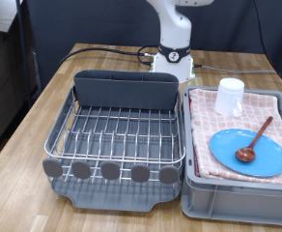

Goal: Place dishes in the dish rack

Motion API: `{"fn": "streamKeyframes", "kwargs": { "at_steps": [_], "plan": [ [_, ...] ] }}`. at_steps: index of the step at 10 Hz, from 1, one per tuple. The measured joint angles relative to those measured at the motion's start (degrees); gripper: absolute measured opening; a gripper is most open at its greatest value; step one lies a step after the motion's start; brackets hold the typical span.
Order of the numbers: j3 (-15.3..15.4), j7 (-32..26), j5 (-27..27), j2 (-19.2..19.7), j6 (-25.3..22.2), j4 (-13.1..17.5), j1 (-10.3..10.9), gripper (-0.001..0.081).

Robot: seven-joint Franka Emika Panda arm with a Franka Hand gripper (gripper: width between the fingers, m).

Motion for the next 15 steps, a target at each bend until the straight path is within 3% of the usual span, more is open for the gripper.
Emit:
{"fn": "streamKeyframes", "kwargs": {
  "at_steps": [2,4,8,11,15],
  "plan": [
    [0.83,1.78,-0.41,-0.03,2.01,-0.67,0.00,0.0803],
    [3.59,5.97,-1.64,0.06,4.96,-1.63,0.02,0.0803],
    [8.56,15.60,-2.47,1.11,4.83,-1.60,0.02,0.0803],
    [10.17,17.75,-2.52,2.41,6.20,-1.59,0.02,0.0803],
    [11.74,19.14,-4.89,4.64,12.35,-3.01,0.02,0.0803]
  ]
}}
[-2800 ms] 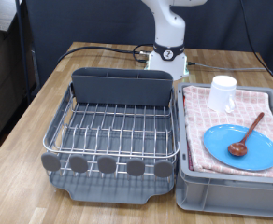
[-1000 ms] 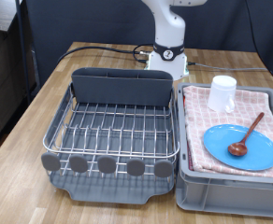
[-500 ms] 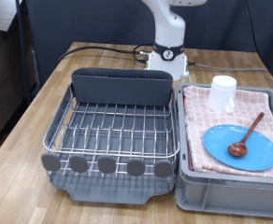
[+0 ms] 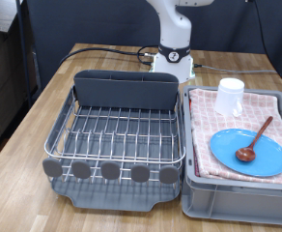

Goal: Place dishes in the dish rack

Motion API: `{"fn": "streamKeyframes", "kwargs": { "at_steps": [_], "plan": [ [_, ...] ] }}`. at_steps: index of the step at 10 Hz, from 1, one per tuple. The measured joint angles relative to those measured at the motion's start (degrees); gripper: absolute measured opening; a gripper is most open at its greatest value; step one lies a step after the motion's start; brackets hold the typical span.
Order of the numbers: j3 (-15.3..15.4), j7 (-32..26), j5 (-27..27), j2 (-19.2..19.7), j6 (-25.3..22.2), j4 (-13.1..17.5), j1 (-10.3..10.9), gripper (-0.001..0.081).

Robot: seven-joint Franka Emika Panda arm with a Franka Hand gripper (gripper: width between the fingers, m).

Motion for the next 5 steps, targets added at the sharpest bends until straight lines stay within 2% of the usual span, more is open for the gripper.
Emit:
{"fn": "streamKeyframes", "kwargs": {
  "at_steps": [2,5],
  "plan": [
    [0.81,1.18,-1.70,1.70,4.41,-1.76,0.00,0.0803],
    [1.66,5.77,-4.82,4.94,13.77,-5.15,-0.02,0.0803]
  ]
}}
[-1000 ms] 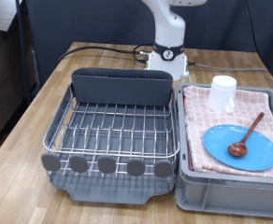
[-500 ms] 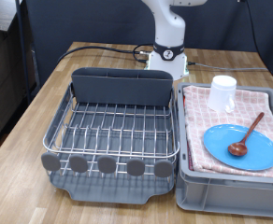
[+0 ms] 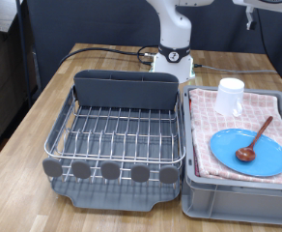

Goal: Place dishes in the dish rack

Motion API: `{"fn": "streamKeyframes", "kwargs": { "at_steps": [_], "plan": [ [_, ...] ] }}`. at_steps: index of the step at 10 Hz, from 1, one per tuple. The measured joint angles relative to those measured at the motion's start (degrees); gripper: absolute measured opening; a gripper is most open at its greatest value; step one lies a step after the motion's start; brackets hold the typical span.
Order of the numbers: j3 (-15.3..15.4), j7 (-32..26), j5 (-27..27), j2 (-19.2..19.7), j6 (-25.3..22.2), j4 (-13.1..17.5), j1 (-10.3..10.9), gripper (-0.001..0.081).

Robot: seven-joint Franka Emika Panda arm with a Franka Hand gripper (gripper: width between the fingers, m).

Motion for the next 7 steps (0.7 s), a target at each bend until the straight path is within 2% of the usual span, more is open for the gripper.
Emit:
{"fn": "streamKeyframes", "kwargs": {
  "at_steps": [1,3,5,7],
  "plan": [
    [-0.22,0.62,0.15,1.10,2.66,-0.53,0.00,0.0803],
    [-0.02,0.35,-1.48,1.18,2.50,-0.50,0.01,0.0803],
    [1.06,2.53,-7.89,3.03,4.67,-0.69,-0.01,0.0803],
    [2.03,7.14,-13.16,6.80,8.76,-0.77,0.00,0.0803]
  ]
}}
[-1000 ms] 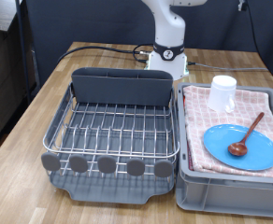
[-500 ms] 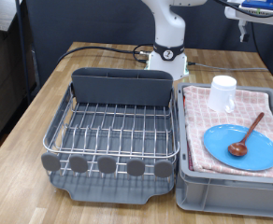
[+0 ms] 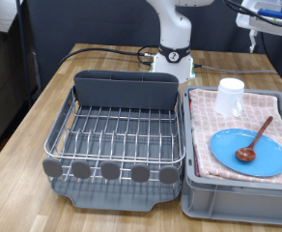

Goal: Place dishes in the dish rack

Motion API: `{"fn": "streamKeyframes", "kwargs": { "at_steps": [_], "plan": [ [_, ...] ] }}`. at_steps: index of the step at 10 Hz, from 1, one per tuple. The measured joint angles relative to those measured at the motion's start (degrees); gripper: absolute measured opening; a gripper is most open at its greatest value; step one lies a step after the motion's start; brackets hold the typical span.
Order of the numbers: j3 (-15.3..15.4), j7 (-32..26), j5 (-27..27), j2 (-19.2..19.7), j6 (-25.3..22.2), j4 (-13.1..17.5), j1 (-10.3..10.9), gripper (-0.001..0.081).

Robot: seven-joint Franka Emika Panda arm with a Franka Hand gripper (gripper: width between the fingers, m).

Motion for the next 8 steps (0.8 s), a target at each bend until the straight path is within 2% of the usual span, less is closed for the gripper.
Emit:
{"fn": "streamKeyframes", "kwargs": {
  "at_steps": [3,8],
  "plan": [
    [0.13,6.42,-5.08,6.05,5.85,-0.16,0.00,0.0803],
    [-0.55,19.36,-18.03,12.99,9.00,-0.05,0.08,0.0803]
  ]
}}
